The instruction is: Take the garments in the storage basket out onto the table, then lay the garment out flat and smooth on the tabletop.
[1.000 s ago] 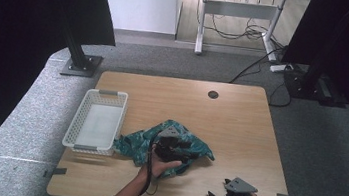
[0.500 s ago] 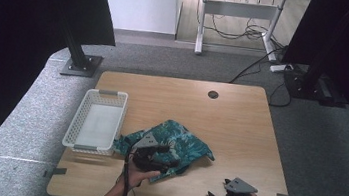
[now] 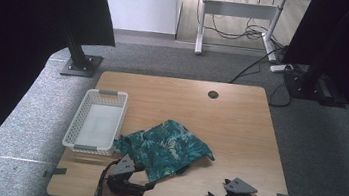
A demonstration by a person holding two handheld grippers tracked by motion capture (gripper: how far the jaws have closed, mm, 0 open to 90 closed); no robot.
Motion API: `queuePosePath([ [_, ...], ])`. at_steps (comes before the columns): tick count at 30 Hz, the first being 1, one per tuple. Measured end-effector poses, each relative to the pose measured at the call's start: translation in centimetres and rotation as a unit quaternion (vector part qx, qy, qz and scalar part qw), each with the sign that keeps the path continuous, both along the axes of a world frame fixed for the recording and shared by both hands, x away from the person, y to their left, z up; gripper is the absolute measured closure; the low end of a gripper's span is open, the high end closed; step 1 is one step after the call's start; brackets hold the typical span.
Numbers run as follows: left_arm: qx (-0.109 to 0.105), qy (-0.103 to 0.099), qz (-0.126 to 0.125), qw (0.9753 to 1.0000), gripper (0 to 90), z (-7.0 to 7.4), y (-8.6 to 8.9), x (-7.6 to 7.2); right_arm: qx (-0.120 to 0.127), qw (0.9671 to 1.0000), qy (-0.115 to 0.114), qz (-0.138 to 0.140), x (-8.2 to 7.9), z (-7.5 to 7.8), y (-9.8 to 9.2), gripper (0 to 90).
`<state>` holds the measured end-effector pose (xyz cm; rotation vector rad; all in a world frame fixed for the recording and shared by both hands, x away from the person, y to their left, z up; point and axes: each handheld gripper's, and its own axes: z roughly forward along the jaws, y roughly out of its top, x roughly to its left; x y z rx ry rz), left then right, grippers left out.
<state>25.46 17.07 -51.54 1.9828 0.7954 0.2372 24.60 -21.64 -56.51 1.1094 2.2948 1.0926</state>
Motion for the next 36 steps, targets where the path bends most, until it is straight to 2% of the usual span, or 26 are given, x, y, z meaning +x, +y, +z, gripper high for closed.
queuePosePath([
  [8, 0.002, -0.002, 0.027, 0.9996, 23.2, -1.0, 2.4, -0.9, 0.0, 1.0, 0.0, 0.0, 0.0, 0.0, 0.0, 19.6],
  [15, 0.0, 0.006, 0.038, 0.9993, 23.4, -1.9, 3.2, -1.2, 0.0, 1.0, 0.0, 0.001, 0.0, 0.0, 0.0, 19.6],
  [20, 0.001, -0.006, 0.053, 0.9986, 22.2, -1.6, 3.7, -1.4, 0.0, 1.0, 0.0, 0.004, -0.1, 0.0, 0.0, 19.6],
  [24, 0.0, -0.01, 0.058, 0.9983, 22.3, -1.5, 3.8, -1.4, 0.0, 1.0, 0.001, 0.003, -0.1, 0.0, 0.0, 19.6],
  [33, 0.023, -0.015, 0.047, 0.9985, 21.9, -1.9, 2.9, -1.7, 0.0, 1.0, 0.001, 0.001, -0.2, 0.0, 0.0, 19.5],
  [36, 0.023, -0.016, 0.047, 0.9985, 21.8, -1.9, 2.7, -1.6, 0.0, 1.0, 0.001, -0.001, -0.2, 0.0, 0.0, 19.5],
])
